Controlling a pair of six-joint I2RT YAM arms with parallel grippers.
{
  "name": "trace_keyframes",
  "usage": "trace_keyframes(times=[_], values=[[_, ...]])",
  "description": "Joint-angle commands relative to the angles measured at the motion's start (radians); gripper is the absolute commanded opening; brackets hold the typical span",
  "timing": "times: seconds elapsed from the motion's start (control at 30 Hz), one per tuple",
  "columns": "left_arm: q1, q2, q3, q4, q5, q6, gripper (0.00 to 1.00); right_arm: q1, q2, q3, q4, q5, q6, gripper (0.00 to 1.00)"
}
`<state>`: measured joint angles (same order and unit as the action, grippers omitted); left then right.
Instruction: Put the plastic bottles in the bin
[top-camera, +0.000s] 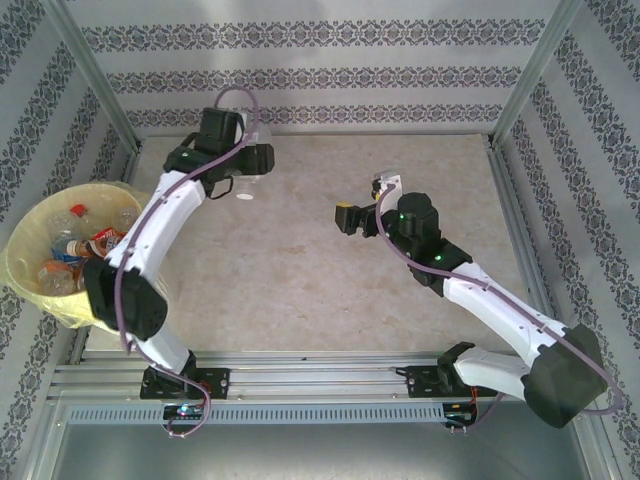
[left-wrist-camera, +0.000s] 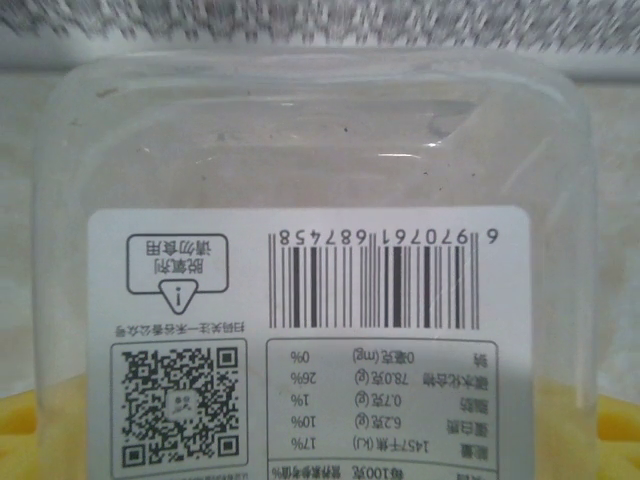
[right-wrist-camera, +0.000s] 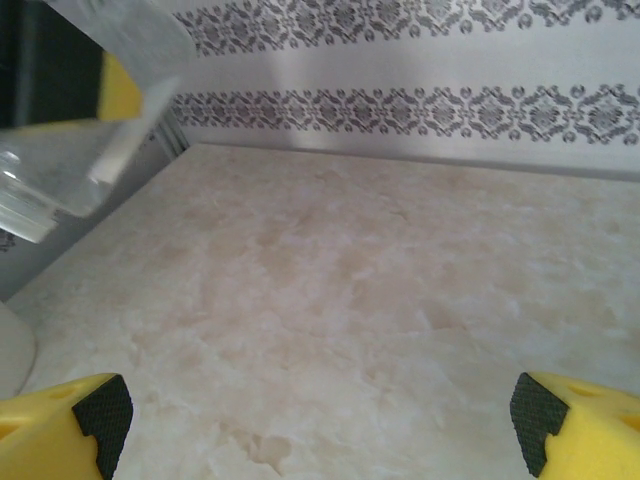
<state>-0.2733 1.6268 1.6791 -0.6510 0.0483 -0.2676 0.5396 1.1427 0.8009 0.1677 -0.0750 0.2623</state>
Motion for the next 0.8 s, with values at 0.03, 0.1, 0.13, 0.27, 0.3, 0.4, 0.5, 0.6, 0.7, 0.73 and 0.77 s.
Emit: trace_keyframes(times=[0.03, 0.1, 0.13, 0.27, 0.3, 0.4, 0.5, 0.6, 0.7, 0.73, 0.77], values=[[0.002, -0.117, -0.003, -0.073, -0.094, -0.015, 0.49, 0.013, 0.023, 0.038, 0.111, -0.111, -0.017, 0.98], [0.002, -0.163, 0.012, -0.117, -0.145, -0.010, 0.50, 0.016, 0.033, 0.042, 0.139, -0.161, -0.023, 0.98], [0.002, -0.179, 0.023, -0.142, -0.172, -0.008, 0.50, 0.017, 0.037, 0.045, 0.147, -0.181, -0.024, 0.98], [0.004, -0.238, 0.084, -0.256, -0.343, 0.011, 0.51, 0.020, 0.056, 0.059, 0.174, -0.245, -0.028, 0.98], [0.005, -0.252, 0.100, -0.283, -0.402, 0.016, 0.51, 0.020, 0.060, 0.063, 0.179, -0.250, -0.029, 0.98], [0.017, -0.291, 0.129, -0.339, -0.523, 0.028, 0.51, 0.022, 0.072, 0.074, 0.182, -0.247, -0.032, 0.98], [0.046, -0.329, 0.138, -0.380, -0.602, 0.026, 0.51, 0.022, 0.083, 0.083, 0.180, -0.246, -0.035, 0.98], [0.084, -0.349, 0.144, -0.447, -0.724, -0.004, 0.51, 0.021, 0.089, 0.090, 0.180, -0.249, -0.034, 0.98], [0.144, -0.344, 0.151, -0.537, -0.857, -0.055, 0.51, 0.022, 0.093, 0.094, 0.179, -0.251, -0.034, 0.98], [0.172, -0.340, 0.159, -0.573, -0.881, -0.080, 0.51, 0.023, 0.094, 0.096, 0.178, -0.253, -0.035, 0.98], [0.208, -0.337, 0.167, -0.612, -0.891, -0.114, 0.51, 0.022, 0.094, 0.099, 0.175, -0.255, -0.038, 0.98]])
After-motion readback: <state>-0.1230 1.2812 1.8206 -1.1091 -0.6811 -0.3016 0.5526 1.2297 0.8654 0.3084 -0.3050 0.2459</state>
